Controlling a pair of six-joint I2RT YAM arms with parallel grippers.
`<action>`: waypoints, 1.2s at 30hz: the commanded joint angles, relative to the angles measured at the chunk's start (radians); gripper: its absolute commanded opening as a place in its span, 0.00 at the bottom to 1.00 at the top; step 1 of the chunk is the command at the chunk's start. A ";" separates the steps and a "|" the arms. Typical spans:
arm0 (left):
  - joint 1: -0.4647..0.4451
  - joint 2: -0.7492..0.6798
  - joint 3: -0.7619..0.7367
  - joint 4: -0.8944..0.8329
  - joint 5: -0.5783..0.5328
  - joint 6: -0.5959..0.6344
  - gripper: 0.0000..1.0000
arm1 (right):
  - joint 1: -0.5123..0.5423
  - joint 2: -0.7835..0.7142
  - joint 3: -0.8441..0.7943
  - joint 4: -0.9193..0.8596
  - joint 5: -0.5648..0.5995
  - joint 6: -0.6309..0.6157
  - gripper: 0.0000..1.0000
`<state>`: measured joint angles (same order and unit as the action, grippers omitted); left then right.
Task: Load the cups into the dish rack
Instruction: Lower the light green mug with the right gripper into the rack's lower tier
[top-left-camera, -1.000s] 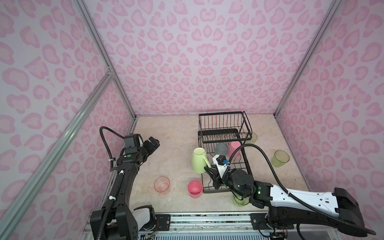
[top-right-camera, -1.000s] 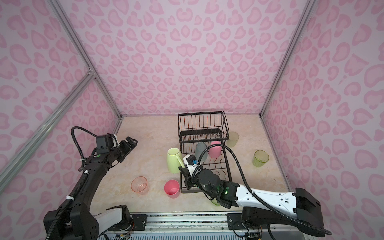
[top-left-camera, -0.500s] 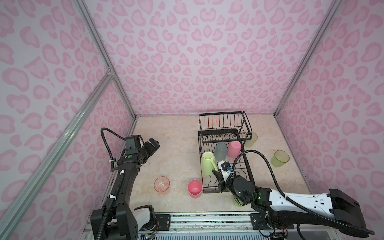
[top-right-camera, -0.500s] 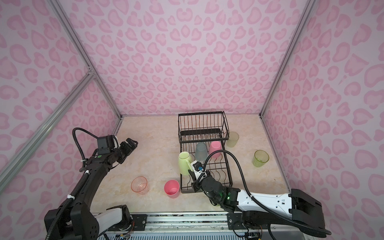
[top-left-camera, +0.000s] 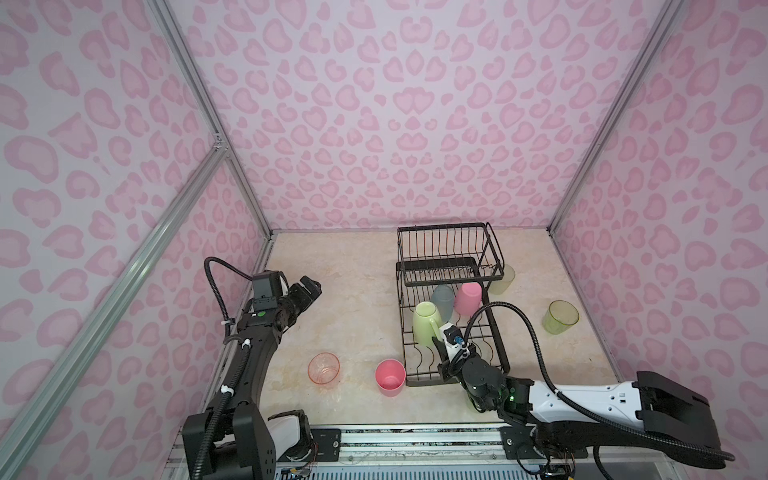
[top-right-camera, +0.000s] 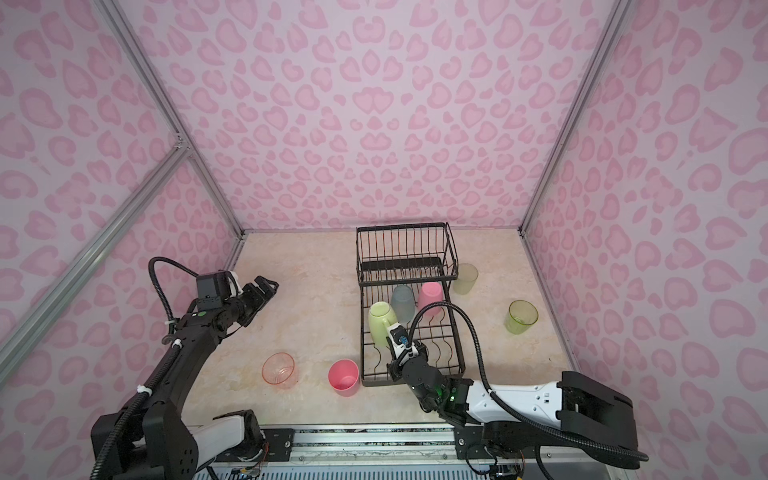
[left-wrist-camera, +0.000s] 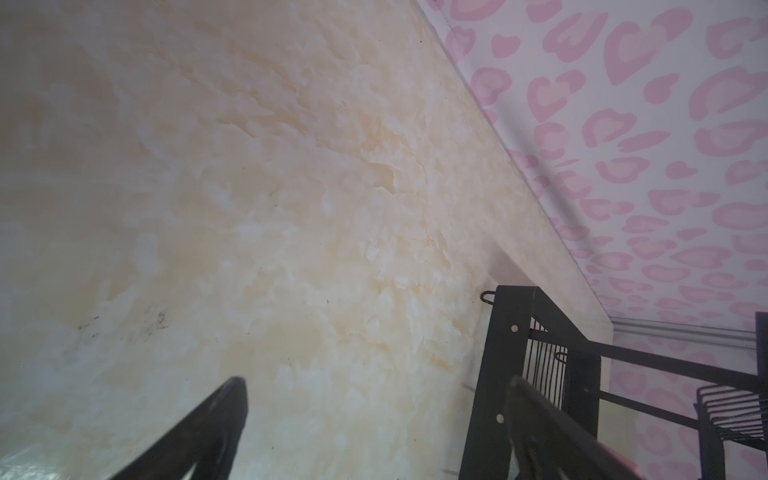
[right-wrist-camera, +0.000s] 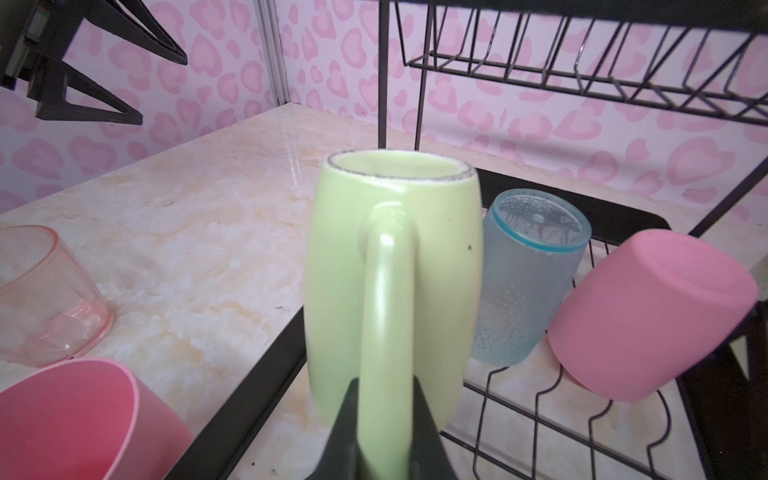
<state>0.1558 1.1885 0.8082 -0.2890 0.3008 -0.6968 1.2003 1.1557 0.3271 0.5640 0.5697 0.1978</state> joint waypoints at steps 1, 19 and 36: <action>-0.002 0.016 -0.009 0.057 0.032 -0.023 0.99 | -0.012 0.048 -0.002 0.156 0.049 -0.014 0.07; -0.003 0.062 0.004 0.068 0.080 -0.024 1.00 | -0.057 0.371 0.054 0.393 0.029 -0.054 0.08; -0.004 0.047 -0.003 0.072 0.080 -0.020 1.00 | -0.072 0.435 0.054 0.357 0.018 -0.057 0.12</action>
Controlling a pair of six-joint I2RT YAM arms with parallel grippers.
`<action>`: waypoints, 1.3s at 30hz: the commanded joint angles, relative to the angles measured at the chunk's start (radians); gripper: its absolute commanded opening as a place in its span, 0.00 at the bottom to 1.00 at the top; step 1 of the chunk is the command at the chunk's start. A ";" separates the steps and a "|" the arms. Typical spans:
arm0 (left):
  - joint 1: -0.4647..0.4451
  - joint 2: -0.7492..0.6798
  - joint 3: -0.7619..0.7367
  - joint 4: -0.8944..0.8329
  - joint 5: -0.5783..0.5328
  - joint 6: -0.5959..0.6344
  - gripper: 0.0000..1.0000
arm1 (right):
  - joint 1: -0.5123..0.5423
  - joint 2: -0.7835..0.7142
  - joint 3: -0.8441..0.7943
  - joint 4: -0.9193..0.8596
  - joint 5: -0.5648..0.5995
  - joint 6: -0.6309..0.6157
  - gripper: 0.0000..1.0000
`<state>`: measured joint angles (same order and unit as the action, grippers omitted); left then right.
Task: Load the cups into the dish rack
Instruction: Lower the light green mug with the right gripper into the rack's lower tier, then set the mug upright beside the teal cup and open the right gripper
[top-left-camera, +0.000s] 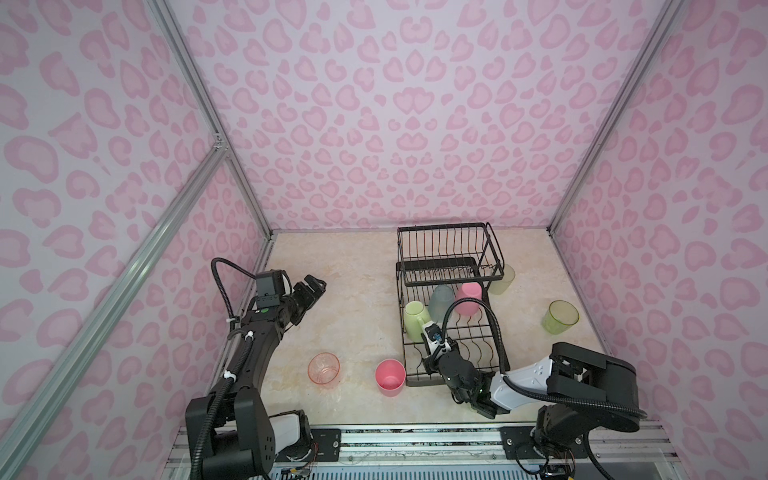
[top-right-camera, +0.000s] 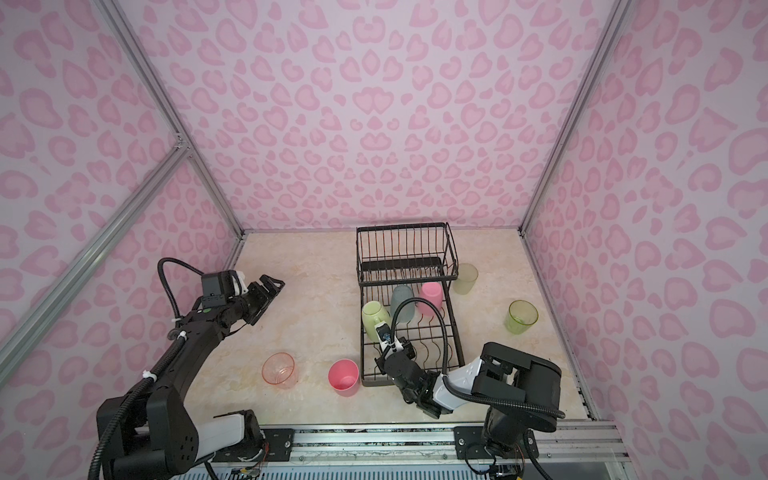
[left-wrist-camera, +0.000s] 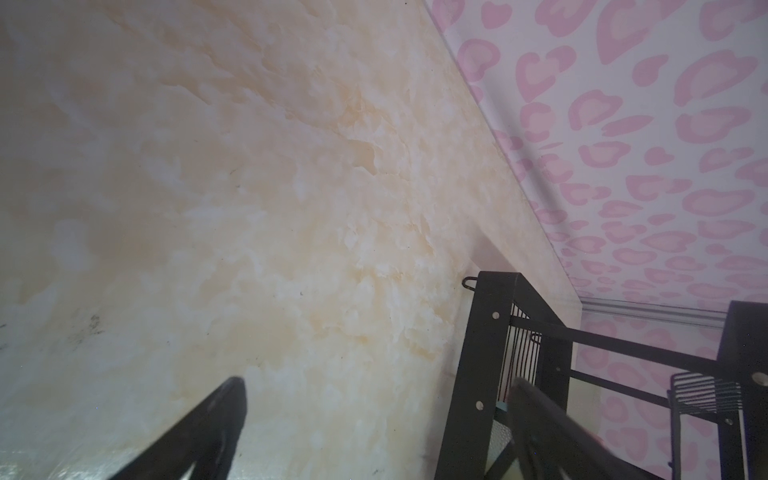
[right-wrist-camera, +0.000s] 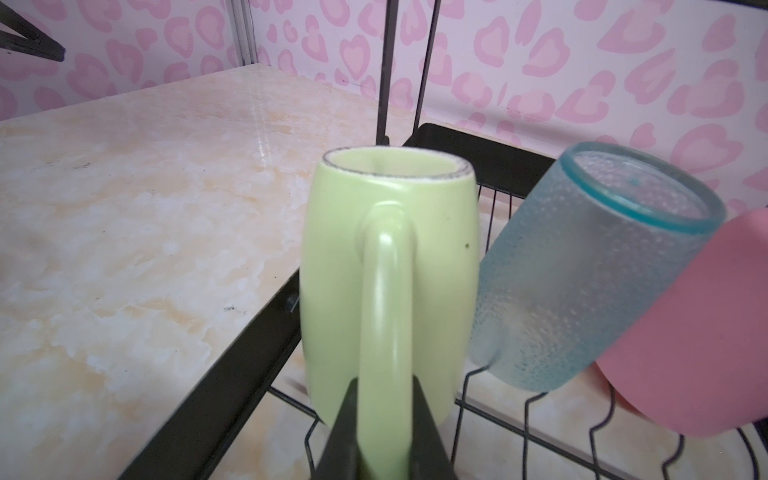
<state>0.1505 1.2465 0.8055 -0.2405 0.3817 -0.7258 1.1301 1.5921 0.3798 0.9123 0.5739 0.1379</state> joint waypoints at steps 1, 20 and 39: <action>0.002 -0.014 -0.002 0.026 -0.002 0.009 1.00 | -0.004 -0.001 0.001 -0.001 0.010 0.006 0.12; 0.003 -0.035 -0.011 0.026 -0.003 0.012 1.00 | -0.040 0.051 0.004 -0.066 -0.023 0.048 0.16; 0.003 -0.049 -0.008 -0.017 -0.036 0.024 0.99 | -0.073 0.022 0.018 -0.099 -0.082 0.039 0.34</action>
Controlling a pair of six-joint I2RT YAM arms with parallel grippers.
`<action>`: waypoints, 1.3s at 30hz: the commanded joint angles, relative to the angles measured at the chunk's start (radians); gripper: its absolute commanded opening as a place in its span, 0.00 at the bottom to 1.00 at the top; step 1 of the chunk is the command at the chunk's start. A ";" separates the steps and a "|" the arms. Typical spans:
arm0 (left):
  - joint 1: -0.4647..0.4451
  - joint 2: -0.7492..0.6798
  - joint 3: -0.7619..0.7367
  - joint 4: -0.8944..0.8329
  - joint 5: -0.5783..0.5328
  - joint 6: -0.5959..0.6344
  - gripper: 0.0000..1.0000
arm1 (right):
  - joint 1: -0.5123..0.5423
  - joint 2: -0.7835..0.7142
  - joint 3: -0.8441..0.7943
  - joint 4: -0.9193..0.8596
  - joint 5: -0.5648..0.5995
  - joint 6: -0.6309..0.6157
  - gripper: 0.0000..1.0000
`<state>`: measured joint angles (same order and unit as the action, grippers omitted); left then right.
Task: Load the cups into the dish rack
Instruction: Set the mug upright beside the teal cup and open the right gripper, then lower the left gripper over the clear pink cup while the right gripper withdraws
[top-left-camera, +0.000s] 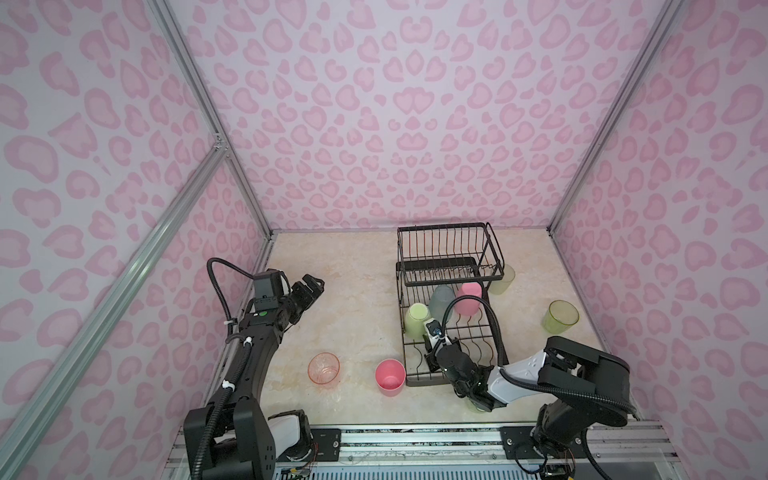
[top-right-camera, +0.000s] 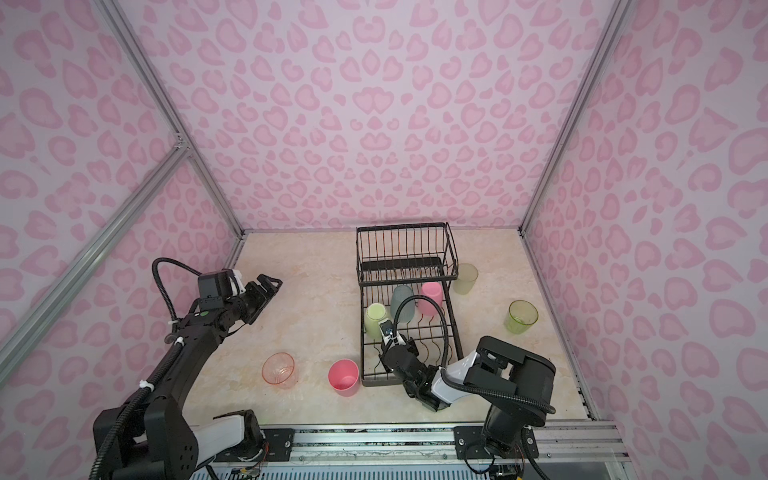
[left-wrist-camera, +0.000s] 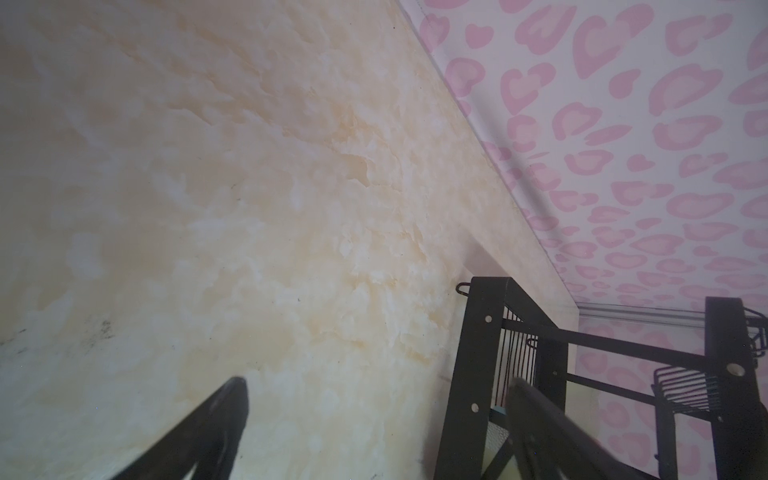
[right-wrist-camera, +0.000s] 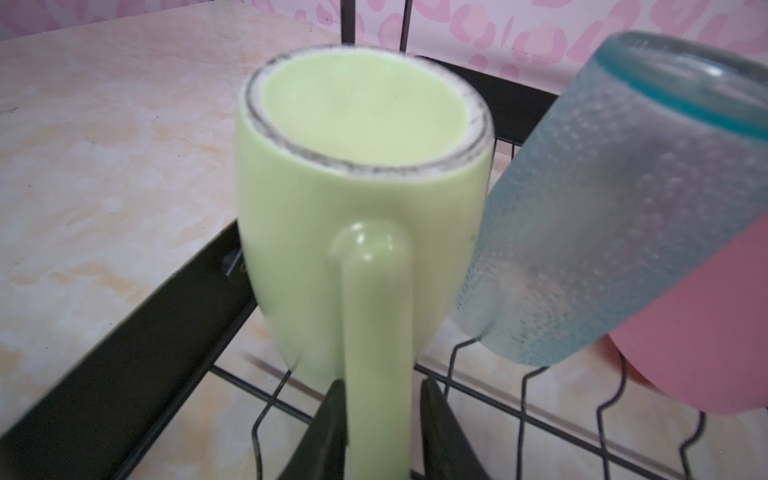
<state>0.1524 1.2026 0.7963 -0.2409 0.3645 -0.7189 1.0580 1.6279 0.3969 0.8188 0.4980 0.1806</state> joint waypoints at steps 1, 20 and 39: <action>0.002 -0.003 0.005 -0.029 -0.029 0.019 0.99 | -0.001 -0.025 -0.001 -0.013 -0.008 -0.007 0.37; -0.016 0.005 0.090 -0.334 -0.223 0.018 0.99 | -0.001 -0.337 -0.019 -0.300 -0.050 -0.001 0.69; -0.347 0.054 0.306 -0.757 -0.459 -0.266 0.89 | -0.068 -0.491 0.127 -0.790 -0.043 0.144 0.64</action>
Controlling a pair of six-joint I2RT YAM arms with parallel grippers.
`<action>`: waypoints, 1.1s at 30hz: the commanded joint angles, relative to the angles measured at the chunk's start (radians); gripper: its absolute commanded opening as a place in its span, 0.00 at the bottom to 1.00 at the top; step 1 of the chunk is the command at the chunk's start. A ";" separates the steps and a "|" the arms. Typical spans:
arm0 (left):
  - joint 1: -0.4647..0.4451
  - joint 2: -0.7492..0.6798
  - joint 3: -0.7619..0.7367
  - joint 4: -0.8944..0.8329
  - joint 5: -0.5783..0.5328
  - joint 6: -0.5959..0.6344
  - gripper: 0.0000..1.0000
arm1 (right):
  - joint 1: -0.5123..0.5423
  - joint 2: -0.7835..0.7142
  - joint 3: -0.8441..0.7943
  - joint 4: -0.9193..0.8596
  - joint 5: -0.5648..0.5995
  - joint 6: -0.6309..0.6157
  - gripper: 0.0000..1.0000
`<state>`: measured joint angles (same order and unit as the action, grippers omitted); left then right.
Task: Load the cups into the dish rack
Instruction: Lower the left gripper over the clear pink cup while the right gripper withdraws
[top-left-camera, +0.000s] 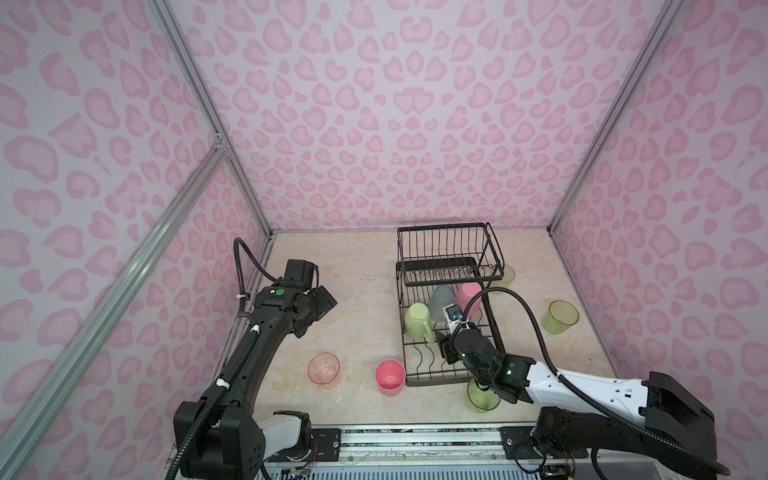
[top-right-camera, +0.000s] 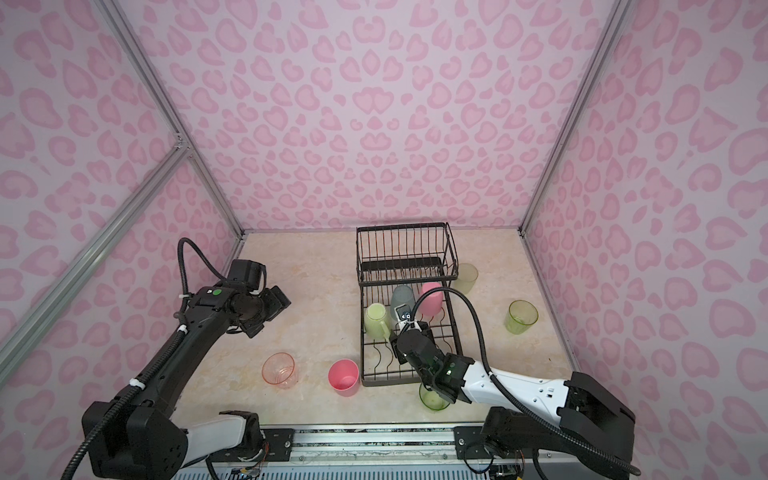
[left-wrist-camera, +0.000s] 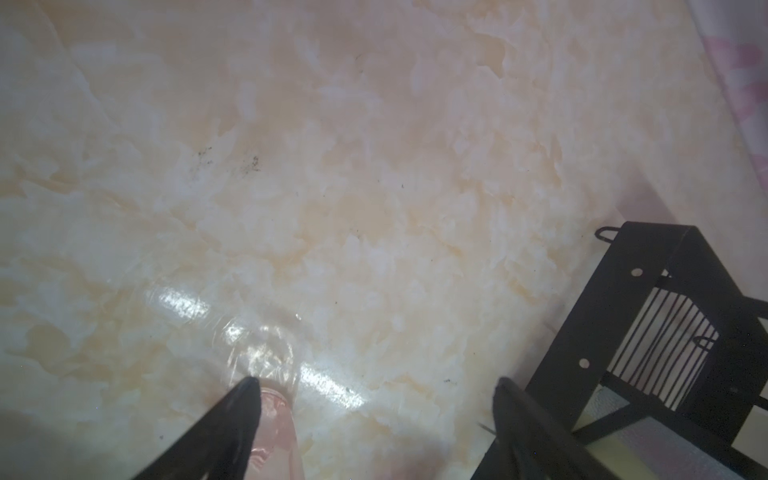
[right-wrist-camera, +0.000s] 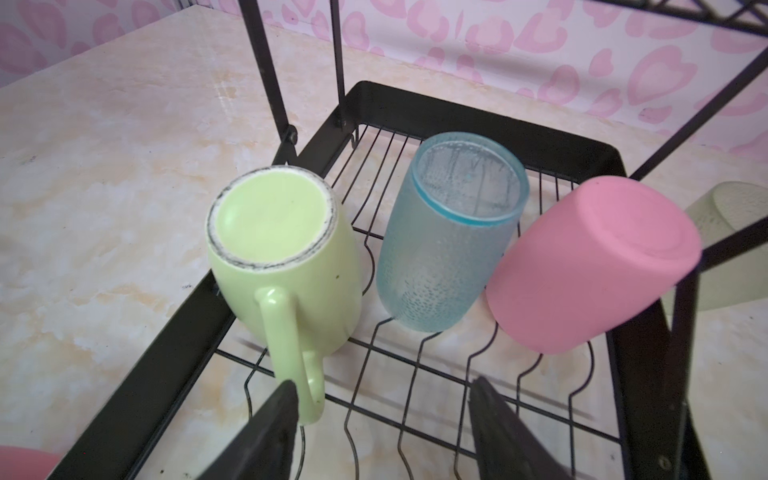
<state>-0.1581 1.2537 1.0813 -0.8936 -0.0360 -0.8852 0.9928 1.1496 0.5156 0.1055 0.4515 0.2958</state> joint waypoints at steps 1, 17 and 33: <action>-0.060 0.000 0.027 -0.127 -0.071 -0.132 0.88 | -0.008 -0.021 0.010 -0.093 0.007 0.037 0.63; -0.298 -0.084 -0.089 -0.236 -0.132 -0.439 0.76 | -0.070 -0.079 -0.065 -0.046 -0.066 0.057 0.60; -0.351 0.032 -0.173 -0.123 -0.146 -0.466 0.63 | -0.071 -0.115 -0.188 0.112 -0.186 0.013 0.59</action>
<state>-0.5087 1.2716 0.9169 -1.0397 -0.1638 -1.3441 0.9218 1.0386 0.3408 0.1478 0.2951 0.3386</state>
